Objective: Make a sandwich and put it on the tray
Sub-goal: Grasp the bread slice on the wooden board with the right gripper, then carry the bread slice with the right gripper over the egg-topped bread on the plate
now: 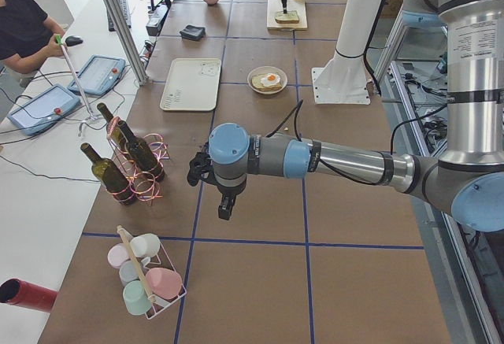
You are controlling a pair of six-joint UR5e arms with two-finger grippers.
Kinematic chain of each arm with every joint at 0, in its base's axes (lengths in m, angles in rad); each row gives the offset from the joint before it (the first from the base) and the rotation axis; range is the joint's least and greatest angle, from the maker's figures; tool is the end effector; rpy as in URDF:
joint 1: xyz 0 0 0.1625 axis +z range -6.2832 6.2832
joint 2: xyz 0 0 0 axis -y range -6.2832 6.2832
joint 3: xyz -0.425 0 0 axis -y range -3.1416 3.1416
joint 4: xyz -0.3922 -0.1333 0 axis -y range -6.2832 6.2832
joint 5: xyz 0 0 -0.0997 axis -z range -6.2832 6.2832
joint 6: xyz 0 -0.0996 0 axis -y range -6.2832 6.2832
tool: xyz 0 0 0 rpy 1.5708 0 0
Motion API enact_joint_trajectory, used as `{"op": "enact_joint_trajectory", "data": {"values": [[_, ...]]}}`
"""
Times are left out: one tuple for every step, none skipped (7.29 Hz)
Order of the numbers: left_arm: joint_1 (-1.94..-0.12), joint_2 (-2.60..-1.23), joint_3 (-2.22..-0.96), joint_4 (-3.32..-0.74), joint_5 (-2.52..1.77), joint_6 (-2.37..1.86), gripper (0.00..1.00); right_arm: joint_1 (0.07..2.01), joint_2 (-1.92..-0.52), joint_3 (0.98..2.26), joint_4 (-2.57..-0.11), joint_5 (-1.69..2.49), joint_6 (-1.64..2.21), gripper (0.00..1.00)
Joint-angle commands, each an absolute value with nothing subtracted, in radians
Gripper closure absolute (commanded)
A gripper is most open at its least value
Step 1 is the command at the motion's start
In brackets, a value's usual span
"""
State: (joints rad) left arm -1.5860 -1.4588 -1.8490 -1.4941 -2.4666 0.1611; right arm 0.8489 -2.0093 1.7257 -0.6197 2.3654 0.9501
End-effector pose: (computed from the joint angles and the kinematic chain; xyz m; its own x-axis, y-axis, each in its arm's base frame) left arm -0.0623 -0.4433 0.5730 0.6202 0.2192 -0.7532 -0.0854 0.9733 0.2130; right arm -0.1632 -0.2795 0.6501 0.5582 0.0174 0.8295 0.1116 0.9891 -0.0959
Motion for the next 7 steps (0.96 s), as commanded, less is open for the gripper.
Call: {"op": "enact_joint_trajectory", "data": {"values": [[-1.586,-1.459,-1.85,-1.494,-2.479,0.16,0.0,0.841,-2.008,1.726,-0.62,2.365,0.945,1.0],[-1.586,-1.459,-1.85,-1.493,-2.499,0.16,0.0,0.841,-2.008,1.726,-0.618,2.365,0.945,1.0],[-1.586,-1.46,-1.851,-1.493,-2.499,0.16,0.0,0.841,-2.008,1.726,-0.618,2.365,0.945,1.0],[-1.586,-1.46,-1.868,-1.493,-2.497,0.158,0.0,0.842,-2.009,1.729,-0.611,2.367,0.945,1.0],[-1.586,-1.46,-1.873,-1.493,-2.499,0.158,0.0,0.845,-2.031,1.729,-0.53,2.368,0.946,1.0],[-1.586,-1.46,-1.876,-1.493,-2.499,0.158,0.0,0.851,-2.043,1.73,-0.456,2.381,0.95,1.0],[-1.586,-1.46,-1.879,-1.491,-2.497,0.158,0.0,0.879,-2.049,1.732,-0.421,2.425,0.95,1.0]]}}
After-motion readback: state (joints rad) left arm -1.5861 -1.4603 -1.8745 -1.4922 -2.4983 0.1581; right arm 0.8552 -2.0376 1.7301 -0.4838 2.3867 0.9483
